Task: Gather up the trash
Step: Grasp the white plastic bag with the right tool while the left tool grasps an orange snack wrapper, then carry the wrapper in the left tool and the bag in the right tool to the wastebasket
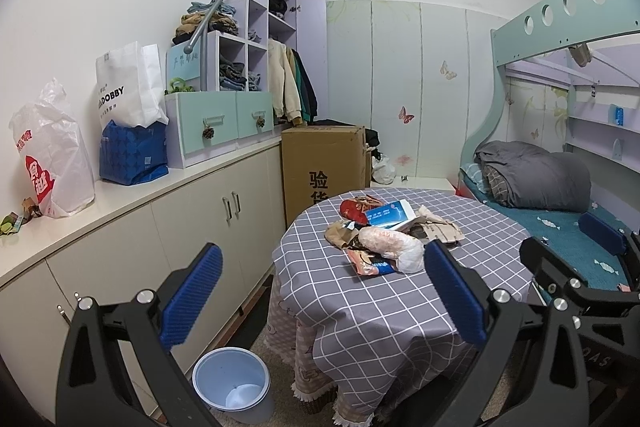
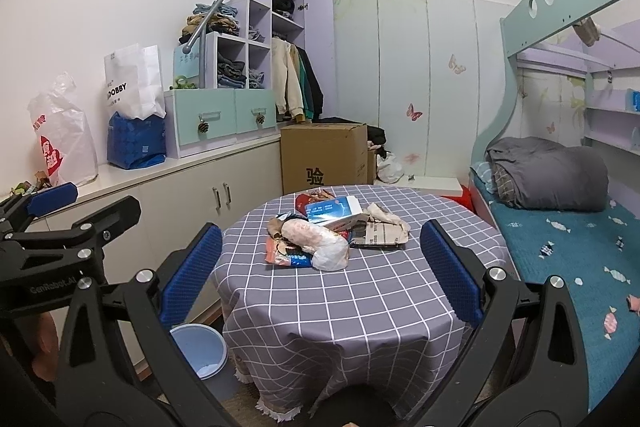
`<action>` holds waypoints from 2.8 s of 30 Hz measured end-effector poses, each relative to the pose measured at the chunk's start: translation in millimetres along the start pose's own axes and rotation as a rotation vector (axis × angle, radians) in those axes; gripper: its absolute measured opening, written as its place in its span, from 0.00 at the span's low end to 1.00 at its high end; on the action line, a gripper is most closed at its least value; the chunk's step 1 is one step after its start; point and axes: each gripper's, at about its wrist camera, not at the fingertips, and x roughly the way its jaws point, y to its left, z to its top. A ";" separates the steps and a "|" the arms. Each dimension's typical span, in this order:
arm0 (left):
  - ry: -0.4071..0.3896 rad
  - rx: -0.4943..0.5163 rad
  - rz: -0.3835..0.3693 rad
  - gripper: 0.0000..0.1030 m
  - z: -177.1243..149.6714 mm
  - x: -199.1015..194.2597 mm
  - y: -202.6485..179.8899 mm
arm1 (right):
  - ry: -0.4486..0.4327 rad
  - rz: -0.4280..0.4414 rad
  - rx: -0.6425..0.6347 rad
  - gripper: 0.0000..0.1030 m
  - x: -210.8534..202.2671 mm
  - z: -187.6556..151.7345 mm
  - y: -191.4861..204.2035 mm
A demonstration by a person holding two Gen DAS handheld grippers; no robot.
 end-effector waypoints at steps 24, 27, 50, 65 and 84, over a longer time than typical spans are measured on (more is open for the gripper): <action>0.354 -0.110 0.013 0.96 -41.2 167.6 28.5 | 0.320 0.087 -0.021 0.94 178.3 -32.9 -30.2; 0.391 -0.119 -0.002 0.96 -40.2 191.7 29.9 | 0.359 0.107 -0.043 0.94 212.2 -32.6 -30.0; 0.518 -0.169 -0.146 0.94 -46.0 297.5 -12.7 | 0.479 0.194 -0.021 0.30 282.3 -50.2 -64.6; 0.572 -0.213 -0.199 0.05 -56.8 312.2 -15.0 | 0.389 0.170 0.070 0.29 256.9 -46.2 -74.2; 0.384 -0.400 0.011 0.04 -68.7 220.3 124.2 | 0.319 0.330 -0.011 0.29 229.0 -28.0 36.2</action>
